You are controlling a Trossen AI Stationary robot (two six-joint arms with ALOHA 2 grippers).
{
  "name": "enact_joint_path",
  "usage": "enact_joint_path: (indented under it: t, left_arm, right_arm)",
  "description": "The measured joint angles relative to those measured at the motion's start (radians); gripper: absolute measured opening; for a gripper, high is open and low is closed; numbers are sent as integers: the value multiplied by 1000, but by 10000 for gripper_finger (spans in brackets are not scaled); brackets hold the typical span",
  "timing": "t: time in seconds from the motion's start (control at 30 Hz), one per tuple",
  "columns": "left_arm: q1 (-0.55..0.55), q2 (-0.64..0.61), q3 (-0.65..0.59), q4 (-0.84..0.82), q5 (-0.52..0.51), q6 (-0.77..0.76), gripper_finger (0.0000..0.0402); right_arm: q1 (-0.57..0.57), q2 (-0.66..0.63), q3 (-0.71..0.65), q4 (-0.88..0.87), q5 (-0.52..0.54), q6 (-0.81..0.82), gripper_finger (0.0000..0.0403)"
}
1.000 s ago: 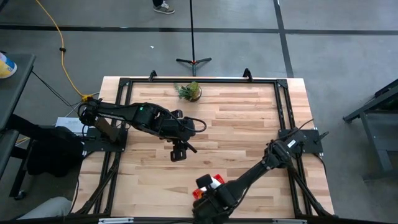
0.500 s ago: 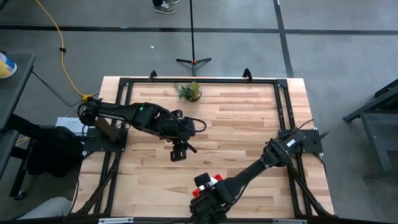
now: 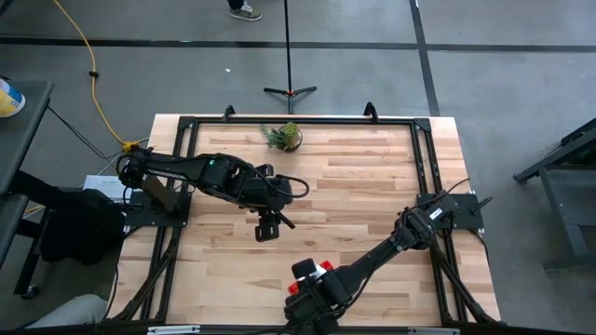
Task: Pick and place pill bottles into a basket
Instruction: Return to Home Position
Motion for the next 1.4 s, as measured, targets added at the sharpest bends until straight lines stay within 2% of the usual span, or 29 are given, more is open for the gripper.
enact_joint_path:
  t: [0.17,0.37,0.57,0.8,1.03,1.13,1.4]
  left_arm:
    - [0,0,0,0,0,10,271]
    - [0,-20,0,0,-2,23,271]
    - [0,-87,-1,-2,-67,33,271]
    - [0,-204,-1,-7,-151,42,271]
    - [0,-331,0,-15,-221,34,271]
    - [0,-379,0,-14,-237,33,271]
    - [0,-476,0,-16,-239,50,271]
  right_arm:
    - [-1,0,0,-3,36,-1,153]
    - [-16,-6,1,-34,27,-13,173]
    - [-58,-68,2,-71,53,-54,184]
    - [-135,-224,2,-58,98,-100,185]
    - [-208,-412,3,-44,194,-131,185]
    - [-232,-479,3,-45,236,-148,185]
    - [-270,-627,3,-66,259,-171,184]
